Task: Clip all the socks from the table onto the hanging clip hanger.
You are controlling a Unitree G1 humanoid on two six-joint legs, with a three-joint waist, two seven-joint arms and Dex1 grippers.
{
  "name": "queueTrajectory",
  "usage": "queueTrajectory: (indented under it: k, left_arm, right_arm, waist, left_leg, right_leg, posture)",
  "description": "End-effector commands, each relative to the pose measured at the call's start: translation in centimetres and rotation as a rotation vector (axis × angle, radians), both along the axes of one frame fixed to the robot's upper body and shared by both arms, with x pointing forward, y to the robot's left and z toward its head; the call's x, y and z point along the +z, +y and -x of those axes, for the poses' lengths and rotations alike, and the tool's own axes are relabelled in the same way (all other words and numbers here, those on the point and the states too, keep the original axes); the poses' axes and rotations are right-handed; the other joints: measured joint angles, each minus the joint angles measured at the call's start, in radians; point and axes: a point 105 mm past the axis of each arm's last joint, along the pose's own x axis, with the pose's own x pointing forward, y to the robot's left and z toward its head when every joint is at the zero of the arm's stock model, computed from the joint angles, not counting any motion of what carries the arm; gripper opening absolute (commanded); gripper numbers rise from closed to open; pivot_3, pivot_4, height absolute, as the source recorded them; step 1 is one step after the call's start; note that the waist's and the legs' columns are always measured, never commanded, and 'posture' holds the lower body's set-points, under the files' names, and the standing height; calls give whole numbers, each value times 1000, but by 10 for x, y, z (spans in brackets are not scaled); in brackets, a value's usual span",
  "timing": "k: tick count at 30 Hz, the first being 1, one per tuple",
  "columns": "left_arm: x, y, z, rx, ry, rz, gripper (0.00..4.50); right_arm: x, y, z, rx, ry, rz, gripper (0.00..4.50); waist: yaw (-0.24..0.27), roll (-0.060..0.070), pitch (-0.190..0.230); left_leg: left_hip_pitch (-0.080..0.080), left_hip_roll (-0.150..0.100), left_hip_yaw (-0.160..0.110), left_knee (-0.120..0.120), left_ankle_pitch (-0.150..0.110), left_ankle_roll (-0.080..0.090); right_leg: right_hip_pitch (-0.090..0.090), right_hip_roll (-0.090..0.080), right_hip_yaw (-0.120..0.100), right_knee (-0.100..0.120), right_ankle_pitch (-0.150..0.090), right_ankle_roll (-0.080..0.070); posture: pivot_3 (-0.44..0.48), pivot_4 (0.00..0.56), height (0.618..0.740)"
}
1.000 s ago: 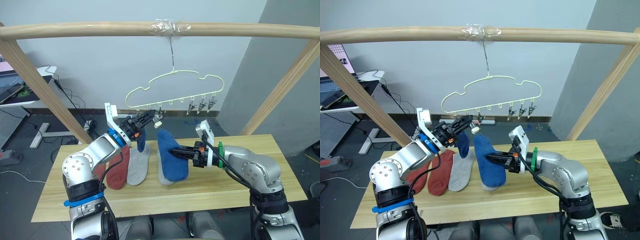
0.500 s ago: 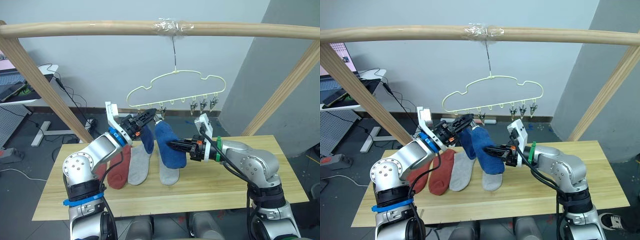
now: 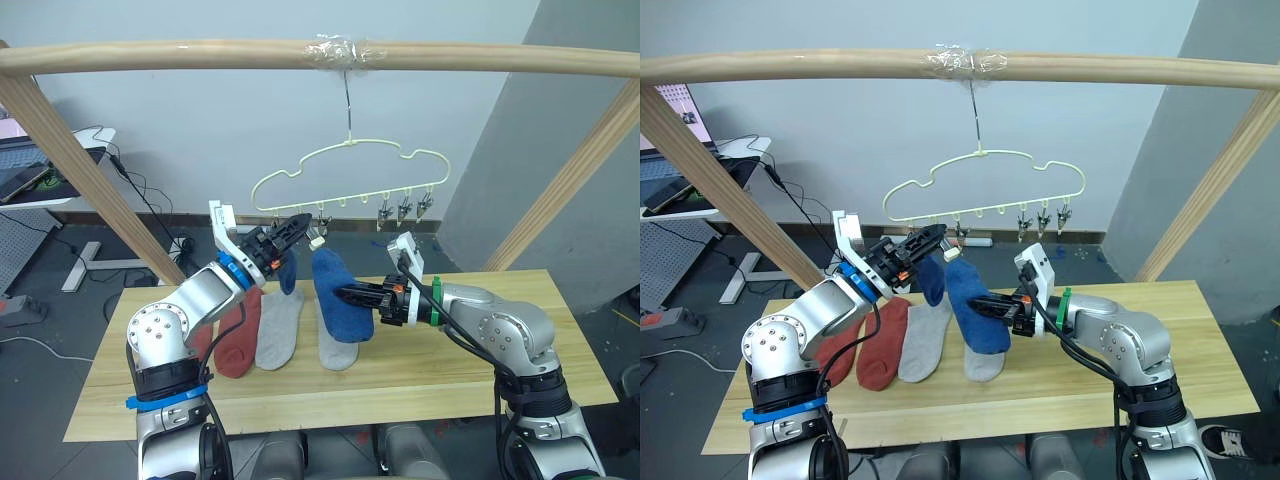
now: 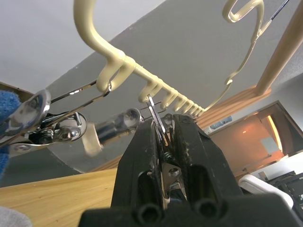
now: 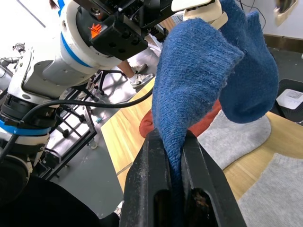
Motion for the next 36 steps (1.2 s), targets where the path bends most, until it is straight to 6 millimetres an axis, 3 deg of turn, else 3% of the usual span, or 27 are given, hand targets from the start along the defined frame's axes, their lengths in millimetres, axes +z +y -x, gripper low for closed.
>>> queueTrajectory:
  k: [1, 12, 23, 32, 36]
  left_arm:
    - [13, -4, 4, -23, -55, 22, 182]
    - [12, -5, 4, -31, -54, 15, 182]
    - [12, -5, 4, -23, -111, -63, 182]
    - [12, 8, 8, 6, -114, -54, 3100]
    - [5, 22, 23, 6, -116, -196, 4346]
  right_arm:
    - [10, 5, -1, 13, -41, -26, 32]
    - [20, 13, -11, -1, -58, -70, 32]
    - [13, 16, -21, -34, -79, -31, 32]
    - [7, 24, -22, -37, -81, -22, 0]
    - [6, 32, -21, -33, -55, -47, 0]
  waist:
    - [0, 0, 0]
    - [1, 0, 0]
    - [2, 0, 0]
    - [2, 0, 0]
    - [-6, 0, 0]
  left_leg:
    - [-4, 0, 0, 0, 0, 0]
    - [-4, 0, 0, 0, 0, 0]
    - [-5, 0, 0, 0, 0, 0]
    - [-5, 0, 0, 0, 0, 0]
    - [-4, 1, 0, 0, 0, 0]
  right_leg:
    - [-4, 0, 0, 1, 0, 0]
    - [-5, 0, 0, 1, 0, 0]
    - [-5, 0, 0, 1, 0, 0]
    - [-5, 0, 0, 1, 0, 0]
    - [-5, 0, 0, 1, 0, 0]
  posture:
    - [-64, 125, 740]
    - [-59, 131, 740]
    - [-53, 140, 740]
    - [-42, 132, 740]
    - [-44, 133, 740]
